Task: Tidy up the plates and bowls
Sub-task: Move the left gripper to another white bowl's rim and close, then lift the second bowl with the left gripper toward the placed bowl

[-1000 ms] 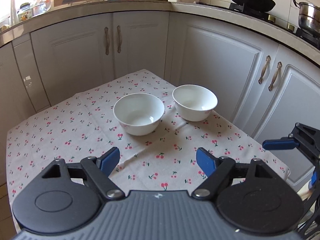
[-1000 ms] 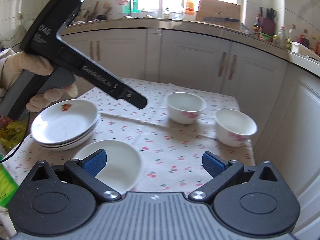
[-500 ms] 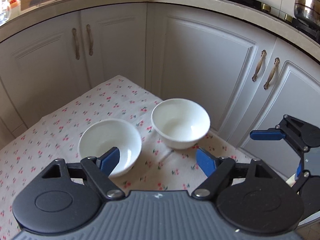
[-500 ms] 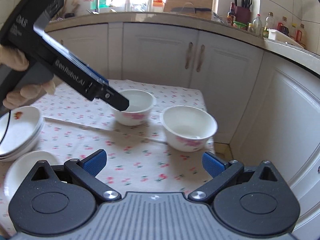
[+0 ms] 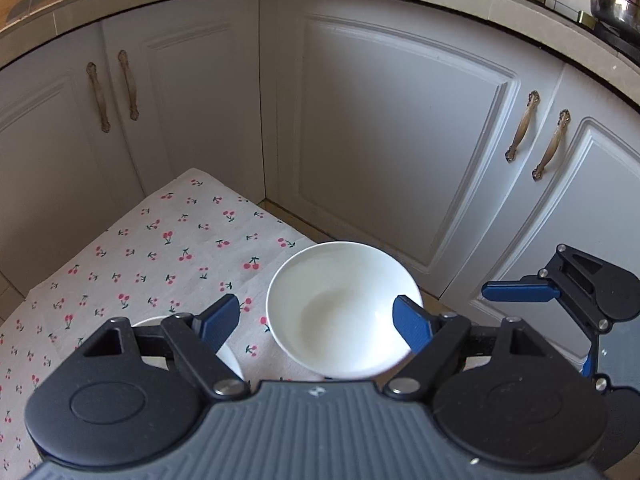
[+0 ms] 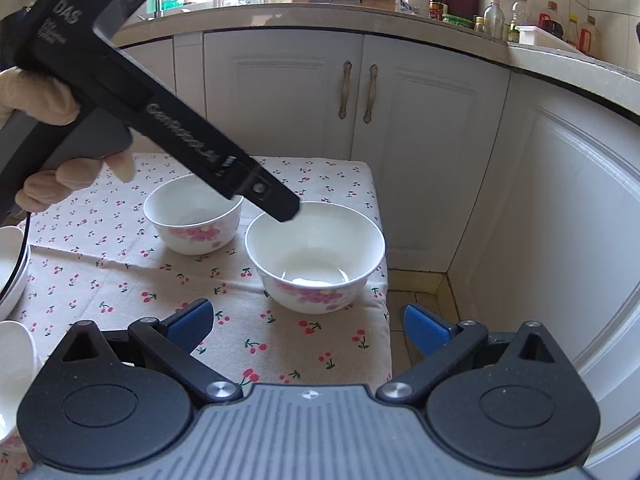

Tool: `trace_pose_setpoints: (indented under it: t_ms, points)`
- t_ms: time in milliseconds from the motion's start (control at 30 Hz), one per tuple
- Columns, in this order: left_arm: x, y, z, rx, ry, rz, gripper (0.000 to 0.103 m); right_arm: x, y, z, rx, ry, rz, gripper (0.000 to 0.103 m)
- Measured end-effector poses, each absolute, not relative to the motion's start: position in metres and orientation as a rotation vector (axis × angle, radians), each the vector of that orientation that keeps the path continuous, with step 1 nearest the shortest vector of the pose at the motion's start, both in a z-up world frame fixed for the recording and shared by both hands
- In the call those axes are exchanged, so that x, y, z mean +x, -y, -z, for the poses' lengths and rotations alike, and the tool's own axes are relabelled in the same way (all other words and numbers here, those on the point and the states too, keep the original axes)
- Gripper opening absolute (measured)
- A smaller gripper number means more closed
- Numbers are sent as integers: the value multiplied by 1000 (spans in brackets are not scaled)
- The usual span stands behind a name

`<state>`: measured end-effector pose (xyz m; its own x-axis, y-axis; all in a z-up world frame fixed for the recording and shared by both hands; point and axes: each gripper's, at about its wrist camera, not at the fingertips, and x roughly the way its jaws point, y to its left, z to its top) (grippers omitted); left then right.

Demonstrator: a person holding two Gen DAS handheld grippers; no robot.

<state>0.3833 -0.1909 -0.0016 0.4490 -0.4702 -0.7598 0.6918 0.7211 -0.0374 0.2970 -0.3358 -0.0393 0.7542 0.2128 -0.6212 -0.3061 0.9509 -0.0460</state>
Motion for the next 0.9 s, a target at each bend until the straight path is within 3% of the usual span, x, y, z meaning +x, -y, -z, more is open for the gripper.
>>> trace_pose_setpoints:
  t_ms: [500, 900]
  points:
    - [426, 211, 32, 285, -937, 734, 80, 337, 337, 62, -187, -663, -315, 102]
    - [438, 217, 46, 288, -1007, 755, 72, 349, 328, 69, -237, -656, -331, 91]
